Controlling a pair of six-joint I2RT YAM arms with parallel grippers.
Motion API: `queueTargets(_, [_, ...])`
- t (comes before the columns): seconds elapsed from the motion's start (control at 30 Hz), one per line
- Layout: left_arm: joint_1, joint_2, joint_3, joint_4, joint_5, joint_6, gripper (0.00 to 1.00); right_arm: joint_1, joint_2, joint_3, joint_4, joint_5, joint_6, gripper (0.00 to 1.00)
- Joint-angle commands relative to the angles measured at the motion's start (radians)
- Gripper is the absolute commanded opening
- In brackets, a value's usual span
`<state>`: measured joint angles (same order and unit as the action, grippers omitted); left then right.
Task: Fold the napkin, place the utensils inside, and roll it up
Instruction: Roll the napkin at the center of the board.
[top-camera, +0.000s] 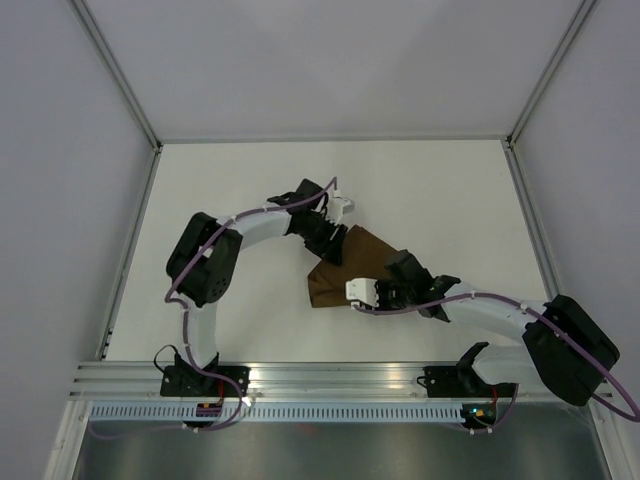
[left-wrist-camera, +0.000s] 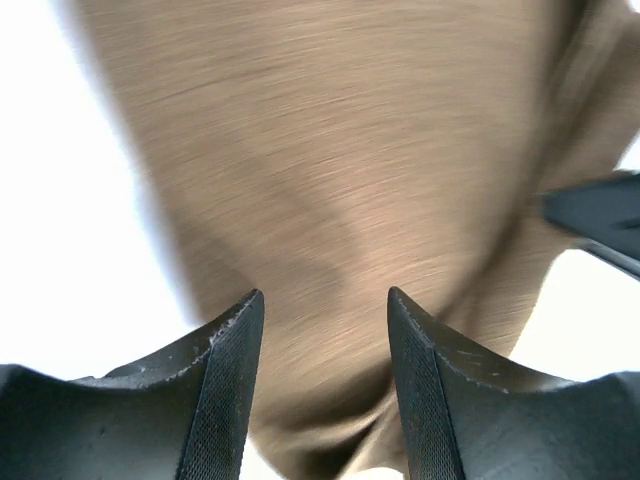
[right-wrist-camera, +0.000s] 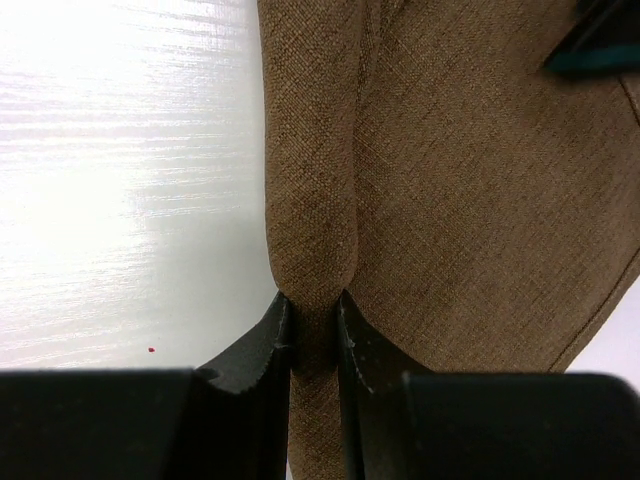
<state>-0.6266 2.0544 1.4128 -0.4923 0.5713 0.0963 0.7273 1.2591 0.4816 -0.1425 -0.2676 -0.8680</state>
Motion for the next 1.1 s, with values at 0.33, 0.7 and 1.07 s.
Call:
queueTargets(0.33, [0.133,-0.589,-0.397,0.595,-0.439,-0.217,0.61,-0.121,0.199,0.173,-0.296,-0.212,-0.048,0.0])
queueTargets(0.7, [-0.045,-0.915,-0.739,0.859,-0.632,-0.146,0.56,-0.287,0.532,0.486,-0.598,-0.37,-0.169,0.0])
queueTargets(1.07, [-0.295,-0.889,-0.877,0.939,-0.706,0.038,0.57,-0.359,0.822,0.776,-0.836,-0.418,-0.204,0.0])
